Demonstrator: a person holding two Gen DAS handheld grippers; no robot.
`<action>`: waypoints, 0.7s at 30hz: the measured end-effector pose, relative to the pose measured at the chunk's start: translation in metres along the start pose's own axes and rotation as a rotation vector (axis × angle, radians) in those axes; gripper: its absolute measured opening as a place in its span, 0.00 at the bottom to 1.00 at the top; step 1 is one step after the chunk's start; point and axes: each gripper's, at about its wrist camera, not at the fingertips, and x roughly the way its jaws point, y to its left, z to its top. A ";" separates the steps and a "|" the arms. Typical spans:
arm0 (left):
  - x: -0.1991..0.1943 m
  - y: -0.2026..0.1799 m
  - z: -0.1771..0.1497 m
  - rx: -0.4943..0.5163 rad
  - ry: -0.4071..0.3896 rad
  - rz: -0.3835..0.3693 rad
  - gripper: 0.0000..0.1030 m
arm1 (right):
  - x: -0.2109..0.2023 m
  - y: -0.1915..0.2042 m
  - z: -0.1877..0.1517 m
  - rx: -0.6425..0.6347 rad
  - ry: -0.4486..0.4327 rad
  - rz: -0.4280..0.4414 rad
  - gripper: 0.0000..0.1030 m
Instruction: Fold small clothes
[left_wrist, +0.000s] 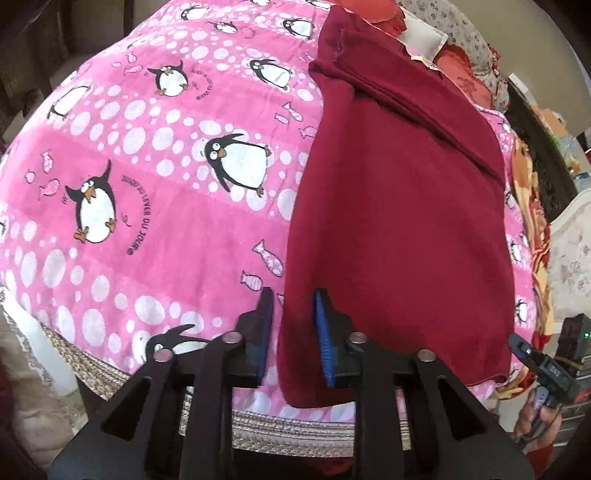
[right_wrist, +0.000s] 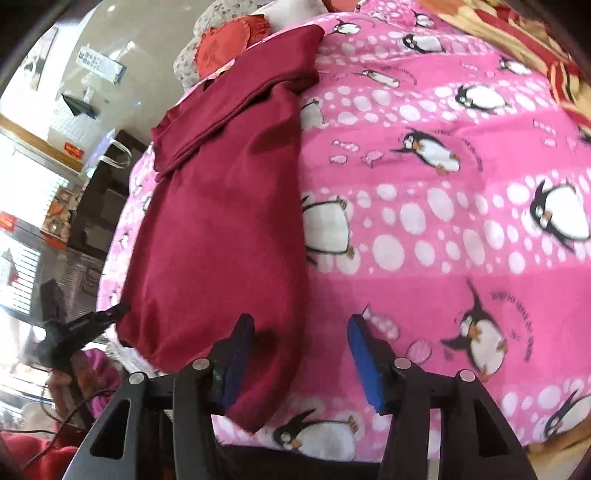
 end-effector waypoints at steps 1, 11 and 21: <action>0.000 0.000 -0.001 -0.001 -0.001 0.003 0.25 | 0.000 0.000 -0.003 -0.001 0.010 0.005 0.49; -0.003 0.002 -0.005 0.011 0.000 0.036 0.40 | 0.006 0.006 -0.015 0.009 0.026 0.091 0.49; 0.011 0.007 -0.008 -0.057 0.050 -0.054 0.61 | 0.015 0.013 -0.012 -0.056 0.032 0.171 0.52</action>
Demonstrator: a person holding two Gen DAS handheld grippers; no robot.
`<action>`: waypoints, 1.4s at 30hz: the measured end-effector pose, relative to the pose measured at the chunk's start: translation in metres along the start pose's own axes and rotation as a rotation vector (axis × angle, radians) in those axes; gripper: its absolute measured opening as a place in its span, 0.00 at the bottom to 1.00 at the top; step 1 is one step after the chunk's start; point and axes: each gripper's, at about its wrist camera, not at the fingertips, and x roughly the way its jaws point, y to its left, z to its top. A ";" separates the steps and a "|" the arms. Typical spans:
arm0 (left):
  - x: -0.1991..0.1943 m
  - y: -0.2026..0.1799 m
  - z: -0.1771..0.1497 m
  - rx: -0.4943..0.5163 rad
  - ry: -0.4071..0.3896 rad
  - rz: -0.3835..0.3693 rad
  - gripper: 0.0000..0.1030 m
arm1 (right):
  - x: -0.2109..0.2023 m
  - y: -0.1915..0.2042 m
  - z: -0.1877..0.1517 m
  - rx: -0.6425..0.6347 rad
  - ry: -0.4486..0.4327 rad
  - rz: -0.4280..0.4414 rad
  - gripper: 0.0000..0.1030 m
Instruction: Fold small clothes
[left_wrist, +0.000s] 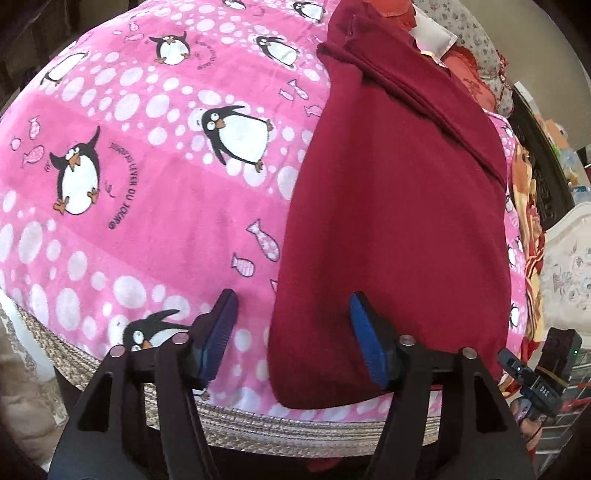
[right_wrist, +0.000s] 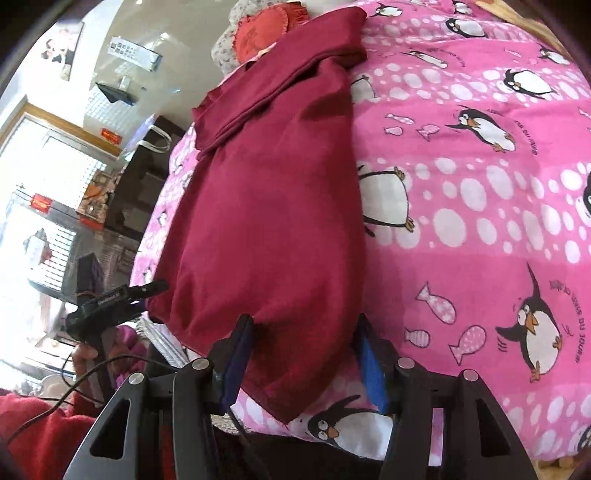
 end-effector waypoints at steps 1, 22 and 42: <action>0.001 -0.001 0.000 0.003 0.005 0.000 0.61 | 0.000 -0.001 0.000 0.003 0.001 0.015 0.52; -0.052 -0.049 0.121 0.088 -0.164 -0.263 0.10 | -0.037 0.027 0.116 -0.005 -0.275 0.389 0.07; 0.038 -0.126 0.347 0.154 -0.213 -0.177 0.20 | 0.041 -0.047 0.370 0.225 -0.353 0.094 0.18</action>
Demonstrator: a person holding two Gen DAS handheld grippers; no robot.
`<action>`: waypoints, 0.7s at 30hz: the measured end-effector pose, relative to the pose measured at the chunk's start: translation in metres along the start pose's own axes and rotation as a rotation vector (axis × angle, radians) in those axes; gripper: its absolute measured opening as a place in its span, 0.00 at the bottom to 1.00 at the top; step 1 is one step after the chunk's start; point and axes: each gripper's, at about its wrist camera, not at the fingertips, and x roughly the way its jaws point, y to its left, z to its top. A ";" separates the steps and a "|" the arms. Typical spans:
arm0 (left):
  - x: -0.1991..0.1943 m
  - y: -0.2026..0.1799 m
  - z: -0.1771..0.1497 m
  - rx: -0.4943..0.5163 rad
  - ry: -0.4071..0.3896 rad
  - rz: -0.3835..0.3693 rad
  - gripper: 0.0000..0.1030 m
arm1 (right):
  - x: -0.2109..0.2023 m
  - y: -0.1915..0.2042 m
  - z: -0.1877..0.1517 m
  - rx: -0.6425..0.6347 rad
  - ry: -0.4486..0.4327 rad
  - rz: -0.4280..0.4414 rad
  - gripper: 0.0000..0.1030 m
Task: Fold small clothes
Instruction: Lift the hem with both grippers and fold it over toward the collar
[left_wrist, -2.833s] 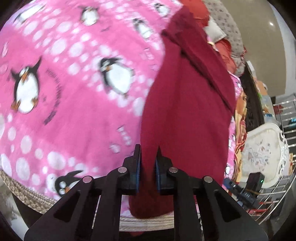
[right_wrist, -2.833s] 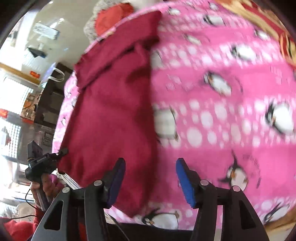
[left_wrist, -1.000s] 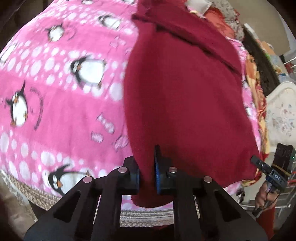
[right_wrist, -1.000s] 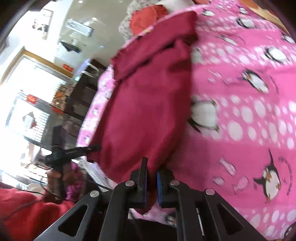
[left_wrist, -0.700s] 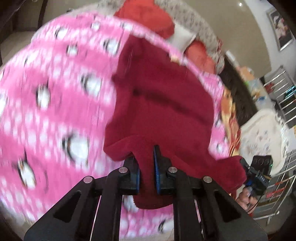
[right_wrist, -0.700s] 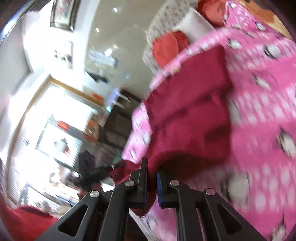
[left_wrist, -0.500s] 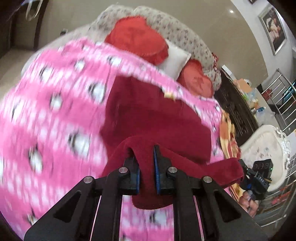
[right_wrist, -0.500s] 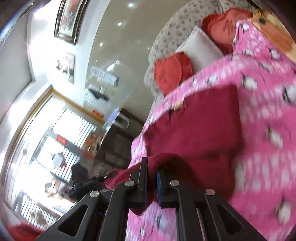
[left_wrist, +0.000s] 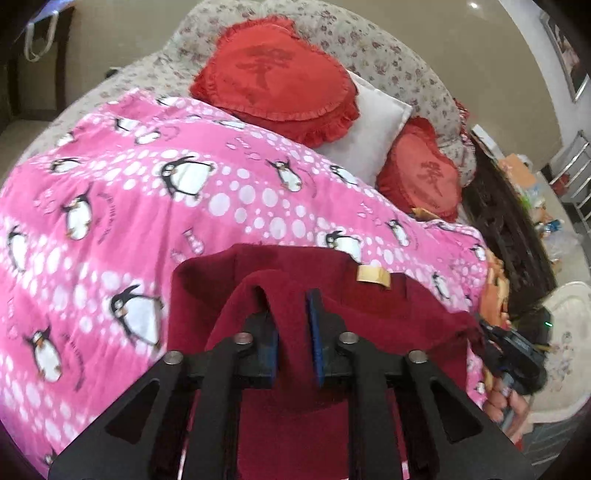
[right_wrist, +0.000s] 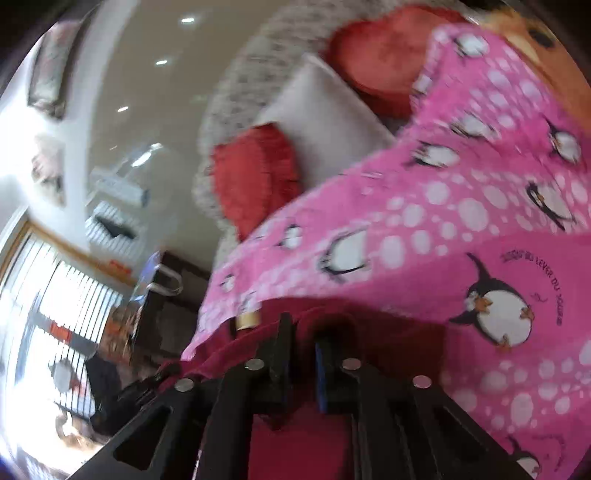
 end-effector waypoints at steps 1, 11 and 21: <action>0.000 0.000 0.002 0.003 0.015 -0.020 0.28 | 0.001 -0.004 0.004 0.015 0.004 -0.007 0.25; -0.046 -0.013 -0.007 0.115 -0.135 0.074 0.76 | -0.060 0.044 -0.023 -0.238 -0.082 -0.042 0.49; 0.053 0.022 -0.023 0.045 0.054 0.309 0.76 | 0.054 0.046 -0.024 -0.368 0.099 -0.269 0.48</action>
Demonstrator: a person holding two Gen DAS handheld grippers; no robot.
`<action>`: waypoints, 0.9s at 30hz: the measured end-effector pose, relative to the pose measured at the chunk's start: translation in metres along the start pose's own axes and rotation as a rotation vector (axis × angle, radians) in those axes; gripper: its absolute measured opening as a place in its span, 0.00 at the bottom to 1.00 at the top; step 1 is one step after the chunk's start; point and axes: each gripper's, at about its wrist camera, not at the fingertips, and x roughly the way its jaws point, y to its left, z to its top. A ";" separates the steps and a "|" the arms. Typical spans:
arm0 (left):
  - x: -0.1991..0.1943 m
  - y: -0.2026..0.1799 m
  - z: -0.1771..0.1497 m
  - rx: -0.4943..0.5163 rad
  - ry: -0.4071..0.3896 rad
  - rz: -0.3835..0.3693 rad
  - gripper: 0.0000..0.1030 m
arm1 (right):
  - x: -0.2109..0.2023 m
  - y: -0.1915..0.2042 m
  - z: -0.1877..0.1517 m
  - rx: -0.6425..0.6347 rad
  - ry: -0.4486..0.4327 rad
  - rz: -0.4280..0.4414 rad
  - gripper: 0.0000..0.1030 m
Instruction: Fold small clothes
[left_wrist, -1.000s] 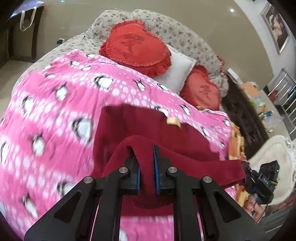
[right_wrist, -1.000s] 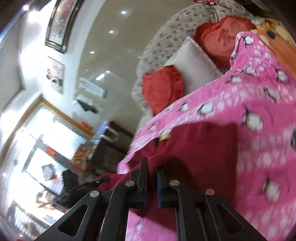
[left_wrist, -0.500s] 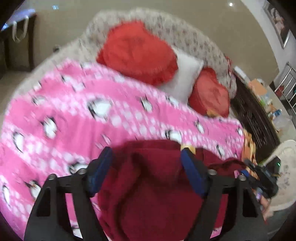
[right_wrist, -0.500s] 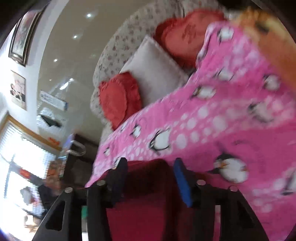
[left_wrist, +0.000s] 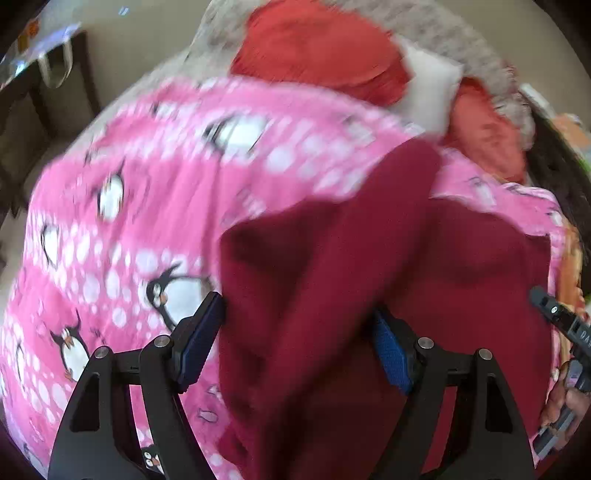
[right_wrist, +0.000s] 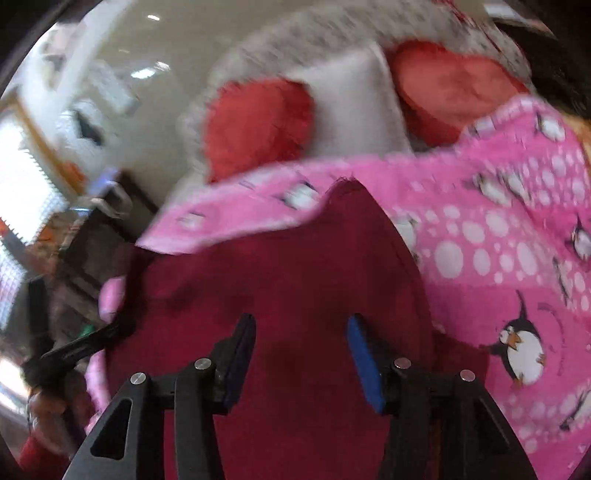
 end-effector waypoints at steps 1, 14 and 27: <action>0.004 0.010 0.000 -0.049 0.018 -0.050 0.77 | 0.005 -0.007 0.002 0.032 0.002 0.028 0.48; -0.064 0.036 -0.067 -0.020 -0.045 -0.133 0.77 | -0.114 -0.025 -0.090 0.066 -0.007 0.128 0.48; -0.066 0.060 -0.125 0.011 0.007 -0.080 0.77 | -0.090 -0.020 -0.146 -0.030 0.117 0.011 0.05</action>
